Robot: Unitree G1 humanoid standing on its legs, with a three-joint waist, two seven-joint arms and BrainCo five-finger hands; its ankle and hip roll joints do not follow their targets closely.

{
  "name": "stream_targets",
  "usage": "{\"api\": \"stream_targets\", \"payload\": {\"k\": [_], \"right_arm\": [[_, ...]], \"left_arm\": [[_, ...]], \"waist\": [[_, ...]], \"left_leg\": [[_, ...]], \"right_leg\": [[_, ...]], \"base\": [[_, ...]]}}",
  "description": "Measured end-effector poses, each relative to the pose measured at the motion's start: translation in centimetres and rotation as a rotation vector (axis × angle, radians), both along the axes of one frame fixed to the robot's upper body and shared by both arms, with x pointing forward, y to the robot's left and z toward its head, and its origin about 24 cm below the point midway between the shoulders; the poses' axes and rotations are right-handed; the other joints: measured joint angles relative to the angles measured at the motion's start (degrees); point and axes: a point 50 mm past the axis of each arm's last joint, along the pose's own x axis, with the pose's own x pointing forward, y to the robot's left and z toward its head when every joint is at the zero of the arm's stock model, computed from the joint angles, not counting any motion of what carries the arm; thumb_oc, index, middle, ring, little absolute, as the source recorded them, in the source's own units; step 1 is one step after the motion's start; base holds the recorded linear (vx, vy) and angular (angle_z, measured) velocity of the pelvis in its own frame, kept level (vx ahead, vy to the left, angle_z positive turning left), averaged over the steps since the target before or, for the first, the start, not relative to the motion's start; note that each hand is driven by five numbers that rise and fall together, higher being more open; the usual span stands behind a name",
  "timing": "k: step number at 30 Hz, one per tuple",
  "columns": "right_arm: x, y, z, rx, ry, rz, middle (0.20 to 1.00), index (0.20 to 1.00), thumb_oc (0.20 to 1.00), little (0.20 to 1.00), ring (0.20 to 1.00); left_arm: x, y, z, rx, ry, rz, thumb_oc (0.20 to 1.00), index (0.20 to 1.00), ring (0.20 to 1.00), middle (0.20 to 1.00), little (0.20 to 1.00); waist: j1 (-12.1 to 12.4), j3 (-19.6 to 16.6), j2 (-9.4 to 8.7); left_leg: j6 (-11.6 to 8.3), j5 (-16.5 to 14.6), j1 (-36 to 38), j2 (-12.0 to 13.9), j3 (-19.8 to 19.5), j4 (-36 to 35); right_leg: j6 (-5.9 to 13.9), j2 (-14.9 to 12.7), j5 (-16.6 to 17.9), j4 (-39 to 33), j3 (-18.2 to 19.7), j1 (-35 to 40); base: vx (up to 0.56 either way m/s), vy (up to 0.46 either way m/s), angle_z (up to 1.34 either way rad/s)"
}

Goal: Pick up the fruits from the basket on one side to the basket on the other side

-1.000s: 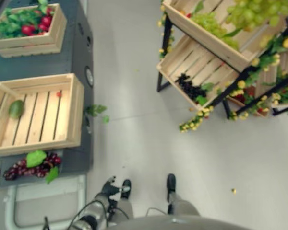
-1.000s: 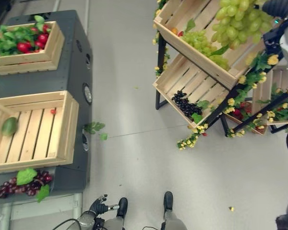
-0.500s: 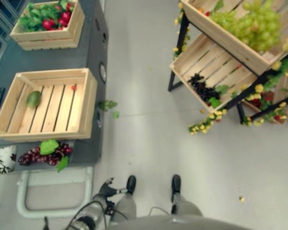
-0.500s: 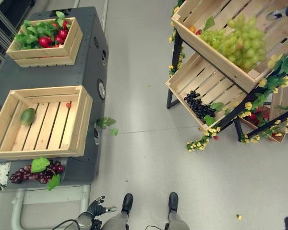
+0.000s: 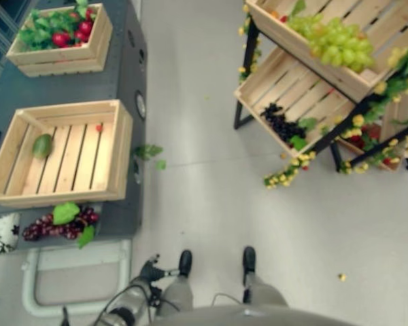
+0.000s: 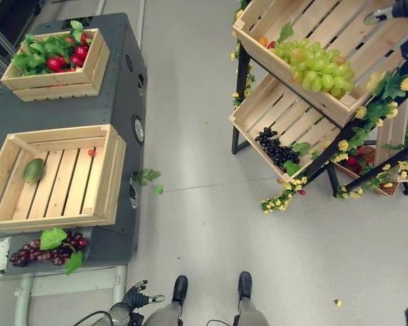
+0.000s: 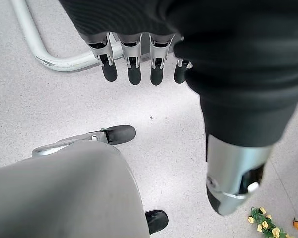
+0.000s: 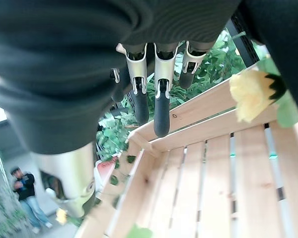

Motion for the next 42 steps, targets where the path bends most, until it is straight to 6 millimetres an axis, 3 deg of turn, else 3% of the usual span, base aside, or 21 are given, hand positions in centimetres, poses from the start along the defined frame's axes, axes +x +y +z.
{"api": "stream_targets", "payload": {"k": [3, 7, 13, 20, 25, 33, 40, 42], "right_arm": [[-0.3, 0.7, -0.5, 0.069, -0.047, 0.104, 1.0, 1.0, 1.0, 1.0, 1.0], [-0.5, 3.7, -3.8, 0.164, -0.094, 0.383, 1.0, 1.0, 1.0, 1.0, 1.0], [-1.1, 7.6, -8.8, 0.228, -0.041, 0.615, 1.0, 1.0, 1.0, 1.0, 1.0], [-2.3, 12.2, -11.7, 0.262, -0.008, 0.84, 1.0, 1.0, 1.0, 1.0, 1.0], [-3.5, 15.1, -14.6, 0.341, 0.018, 0.98, 1.0, 1.0, 1.0, 1.0, 1.0], [-4.2, 16.3, -18.1, 0.458, 0.063, 1.021, 1.0, 1.0, 1.0, 1.0, 1.0], [-5.4, 16.5, -23.7, 0.548, 0.171, 0.95, 1.0, 1.0, 1.0, 1.0, 1.0], [-5.8, 15.7, -24.8, 0.551, 0.19, 0.903, 1.0, 1.0, 1.0, 1.0, 1.0]], "left_arm": [[-0.1, 0.1, 0.0, 0.0, 0.002, 0.011, 1.0, 1.0, 1.0, 1.0, 1.0], [-0.2, 0.4, 0.0, 0.001, 0.004, 0.04, 1.0, 1.0, 1.0, 1.0, 1.0], [0.0, 0.3, 0.0, -0.008, -0.007, 0.066, 1.0, 1.0, 1.0, 1.0, 1.0], [0.1, 0.5, 0.1, -0.022, -0.02, 0.133, 1.0, 1.0, 1.0, 1.0, 1.0], [-0.5, 1.4, -0.1, -0.061, -0.017, 0.299, 1.0, 1.0, 1.0, 1.0, 1.0], [-0.6, 1.6, -0.1, -0.096, -0.025, 0.374, 1.0, 1.0, 1.0, 1.0, 1.0], [-0.9, 2.2, 0.0, -0.105, -0.03, 0.442, 1.0, 1.0, 1.0, 1.0, 1.0], [-0.7, 2.2, 0.1, -0.108, -0.043, 0.443, 1.0, 1.0, 1.0, 1.0, 1.0]], "waist": [[0.0, 0.1, -0.15], [-1.4, 0.7, -0.54], [-1.5, 1.4, -0.71], [-1.3, 2.0, -1.32], [-0.6, 2.5, -2.42], [1.7, 2.4, -3.04], [1.9, 2.5, -4.31], [1.8, 2.5, -4.4]], "left_leg": [[0.01, 0.0, 0.5, 0.1, 0.7, -0.2], [0.05, -0.1, 1.0, 0.1, 1.2, -0.3], [0.04, -0.1, 1.8, 0.1, 2.5, -0.3], [0.06, -0.1, 2.1, 0.0, 2.6, -0.3], [0.2, -0.3, 3.3, -0.1, 2.5, -0.3], [0.26, -0.2, 3.8, -0.1, 2.2, -0.3], [0.67, 0.1, 4.1, -1.0, 0.0, -0.3], [0.85, 0.2, 3.6, -1.2, -1.4, 0.0]], "right_leg": [[-0.02, 0.1, 0.0, 0.0, 0.5, 0.1], [-0.03, 0.2, 0.1, 0.0, 0.9, 0.4], [0.0, 0.3, 0.4, 0.0, 1.8, 0.5], [0.05, 0.3, 0.4, 0.0, 2.0, 0.8], [0.04, 0.1, 0.4, 0.0, 1.8, 2.1], [0.16, -0.1, 0.3, 0.0, 1.1, 3.0], [0.8, -1.0, -0.3, 0.0, -0.4, 4.6], [1.1, -1.2, -0.9, 0.0, -0.2, 5.4]], "base": [[-0.03, 0.017, -0.1], [-0.03, 0.002, -0.05], [-0.03, 0.013, -0.1], [-0.01, 0.013, 0.0], [-0.02, 0.041, 0.03], [-0.03, 0.052, 0.04], [-0.02, 0.027, 0.16], [-0.05, -0.005, 0.45]]}}
